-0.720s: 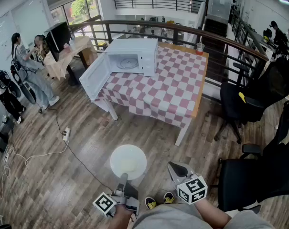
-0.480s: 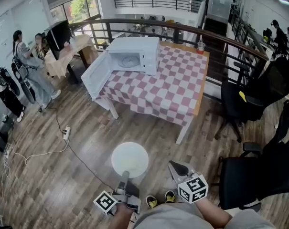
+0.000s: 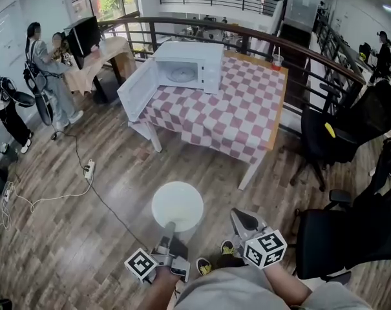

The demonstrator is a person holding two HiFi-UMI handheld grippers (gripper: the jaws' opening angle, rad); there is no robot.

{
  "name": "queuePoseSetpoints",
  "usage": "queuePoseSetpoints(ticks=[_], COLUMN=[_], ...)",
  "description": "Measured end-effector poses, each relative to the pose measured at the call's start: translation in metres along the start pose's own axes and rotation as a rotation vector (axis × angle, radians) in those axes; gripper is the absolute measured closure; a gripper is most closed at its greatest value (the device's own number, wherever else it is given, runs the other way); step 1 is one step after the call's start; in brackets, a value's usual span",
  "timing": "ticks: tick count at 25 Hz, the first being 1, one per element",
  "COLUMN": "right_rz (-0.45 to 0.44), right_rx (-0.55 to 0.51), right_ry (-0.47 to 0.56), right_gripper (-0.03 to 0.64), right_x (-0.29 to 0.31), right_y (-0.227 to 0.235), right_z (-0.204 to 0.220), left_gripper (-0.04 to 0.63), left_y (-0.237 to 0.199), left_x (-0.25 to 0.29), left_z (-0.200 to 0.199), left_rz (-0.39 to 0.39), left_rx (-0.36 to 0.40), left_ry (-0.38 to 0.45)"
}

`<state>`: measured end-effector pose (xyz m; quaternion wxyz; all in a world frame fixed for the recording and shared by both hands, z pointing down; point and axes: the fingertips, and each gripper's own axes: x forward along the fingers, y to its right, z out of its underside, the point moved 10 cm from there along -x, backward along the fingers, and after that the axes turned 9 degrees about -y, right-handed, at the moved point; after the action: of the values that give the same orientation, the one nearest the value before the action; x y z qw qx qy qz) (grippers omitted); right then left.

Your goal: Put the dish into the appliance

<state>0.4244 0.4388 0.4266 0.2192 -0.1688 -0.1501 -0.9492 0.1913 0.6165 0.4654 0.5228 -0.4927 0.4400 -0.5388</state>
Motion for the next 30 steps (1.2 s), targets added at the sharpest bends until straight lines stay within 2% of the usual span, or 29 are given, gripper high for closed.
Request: queuePoseSetpoints(ticks=[8, 14, 20, 30], right_rz=[-0.03, -0.044, -0.053, 0.0], right_rx=[-0.01, -0.009, -0.015, -0.038], right_ry=[0.005, 0.003, 0.0, 0.027], right_gripper=[0.62, 0.62, 0.62, 0.62], right_x=[0.015, 0.039, 0.076, 0.132], right_y=[-0.003, 0.006, 0.025, 0.072], right_z=[-0.001, -0.005, -0.018, -0.067], left_gripper=[0.58, 0.58, 0.58, 0.58], left_y=[-0.005, -0.011, -0.013, -0.002], left_x=[0.001, 0.017, 0.052, 0.133], left_z=[-0.01, -0.024, -0.048, -0.091], left_rz=[0.025, 0.004, 0.014, 0.023], left_rx=[-0.011, 0.006, 0.009, 0.017], left_ry=[0.021, 0.027, 0.037, 0.008])
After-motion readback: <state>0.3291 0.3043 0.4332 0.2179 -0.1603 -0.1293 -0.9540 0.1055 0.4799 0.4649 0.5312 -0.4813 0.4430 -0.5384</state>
